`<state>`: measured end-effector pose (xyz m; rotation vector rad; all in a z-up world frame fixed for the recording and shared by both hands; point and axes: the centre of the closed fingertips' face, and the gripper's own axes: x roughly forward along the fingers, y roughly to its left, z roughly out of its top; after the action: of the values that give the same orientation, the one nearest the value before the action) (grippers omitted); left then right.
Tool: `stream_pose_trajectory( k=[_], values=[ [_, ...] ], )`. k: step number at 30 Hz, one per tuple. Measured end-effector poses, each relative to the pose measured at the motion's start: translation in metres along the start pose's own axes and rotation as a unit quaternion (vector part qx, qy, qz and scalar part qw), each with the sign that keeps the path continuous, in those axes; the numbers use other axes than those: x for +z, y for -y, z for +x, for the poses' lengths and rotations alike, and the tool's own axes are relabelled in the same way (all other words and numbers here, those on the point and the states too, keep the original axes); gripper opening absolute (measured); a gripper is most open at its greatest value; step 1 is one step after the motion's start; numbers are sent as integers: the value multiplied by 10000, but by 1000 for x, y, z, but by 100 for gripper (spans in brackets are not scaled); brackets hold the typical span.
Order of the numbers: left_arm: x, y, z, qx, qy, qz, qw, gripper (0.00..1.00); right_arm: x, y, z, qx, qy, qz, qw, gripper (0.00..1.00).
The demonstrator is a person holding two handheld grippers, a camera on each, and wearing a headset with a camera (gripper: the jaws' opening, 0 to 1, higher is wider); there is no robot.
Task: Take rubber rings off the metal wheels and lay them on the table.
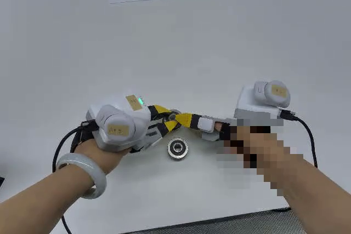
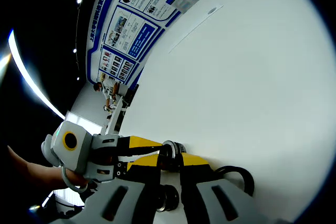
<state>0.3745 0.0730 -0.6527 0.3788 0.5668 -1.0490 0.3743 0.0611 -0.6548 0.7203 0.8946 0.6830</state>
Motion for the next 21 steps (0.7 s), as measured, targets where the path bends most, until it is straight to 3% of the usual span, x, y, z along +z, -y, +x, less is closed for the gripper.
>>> stream_pose_trajectory(
  k=[6, 21],
  values=[
    [0, 0, 0, 1, -2, 4, 10000, 13, 1, 8, -1, -90, 7, -167, 9998, 4],
    [-1, 0, 0, 1, -15, -4, 10000, 13, 3, 7, 1, -134, 19, -276, 9995, 2]
  ],
)
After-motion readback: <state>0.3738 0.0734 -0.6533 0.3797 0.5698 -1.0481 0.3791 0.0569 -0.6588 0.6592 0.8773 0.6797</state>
